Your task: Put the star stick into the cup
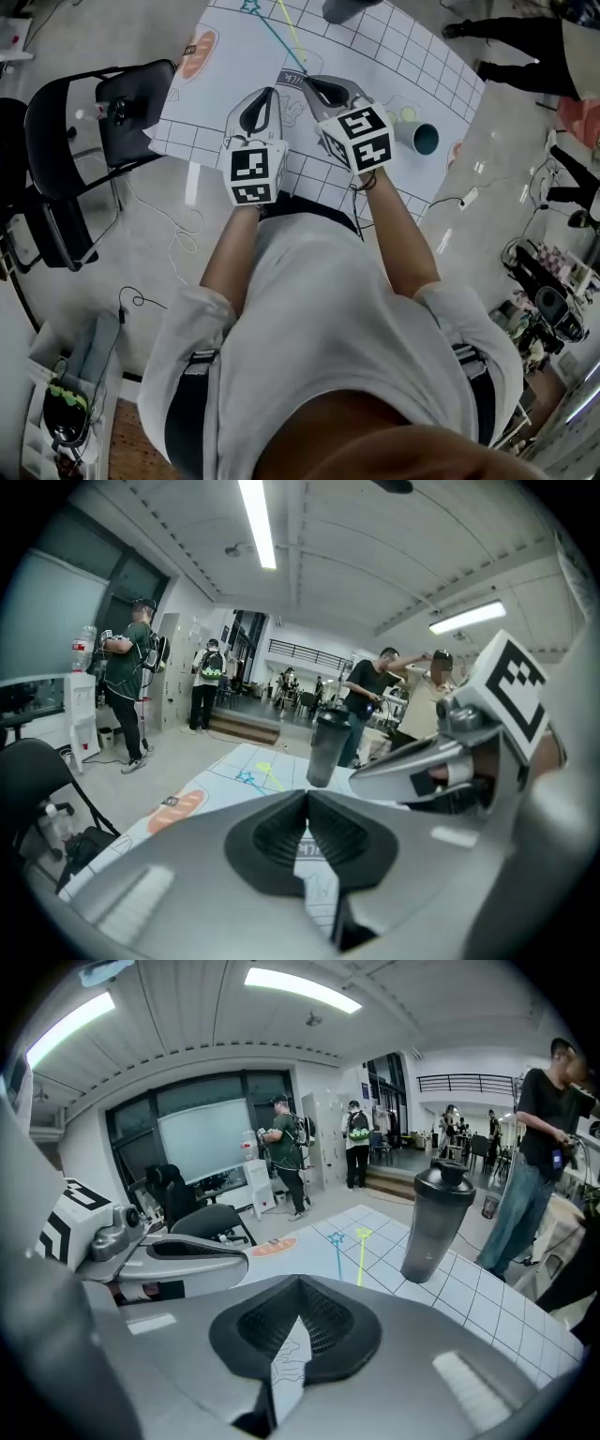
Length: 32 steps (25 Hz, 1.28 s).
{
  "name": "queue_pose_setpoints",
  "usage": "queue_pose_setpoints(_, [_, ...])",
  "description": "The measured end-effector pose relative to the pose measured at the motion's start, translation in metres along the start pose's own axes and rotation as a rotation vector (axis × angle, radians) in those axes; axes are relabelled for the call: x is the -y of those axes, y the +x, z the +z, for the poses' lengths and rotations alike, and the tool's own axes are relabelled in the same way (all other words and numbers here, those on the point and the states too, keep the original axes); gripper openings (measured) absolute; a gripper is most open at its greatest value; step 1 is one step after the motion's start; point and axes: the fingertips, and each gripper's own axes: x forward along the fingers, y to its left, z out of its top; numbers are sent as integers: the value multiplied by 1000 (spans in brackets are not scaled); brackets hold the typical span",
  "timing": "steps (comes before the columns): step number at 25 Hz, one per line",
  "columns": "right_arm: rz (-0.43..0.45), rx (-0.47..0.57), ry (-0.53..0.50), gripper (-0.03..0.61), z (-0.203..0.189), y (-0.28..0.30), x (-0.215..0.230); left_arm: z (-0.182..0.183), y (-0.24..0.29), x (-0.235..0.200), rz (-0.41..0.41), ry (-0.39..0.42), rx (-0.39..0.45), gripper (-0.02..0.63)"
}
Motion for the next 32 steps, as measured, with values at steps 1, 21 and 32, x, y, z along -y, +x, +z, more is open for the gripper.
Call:
queue_pose_setpoints(1, [-9, -13, 0, 0, 3, 5, 2, 2, 4, -5, -2, 9, -7, 3])
queue_pose_setpoints(21, [-55, -361, -67, 2, 24, 120, 50, -5, 66, -67, -105, -98, -135, 3])
queue_pose_setpoints(32, [-24, -549, -119, 55, 9, 170, 70, -10, 85, -92, -109, -143, -170, 3])
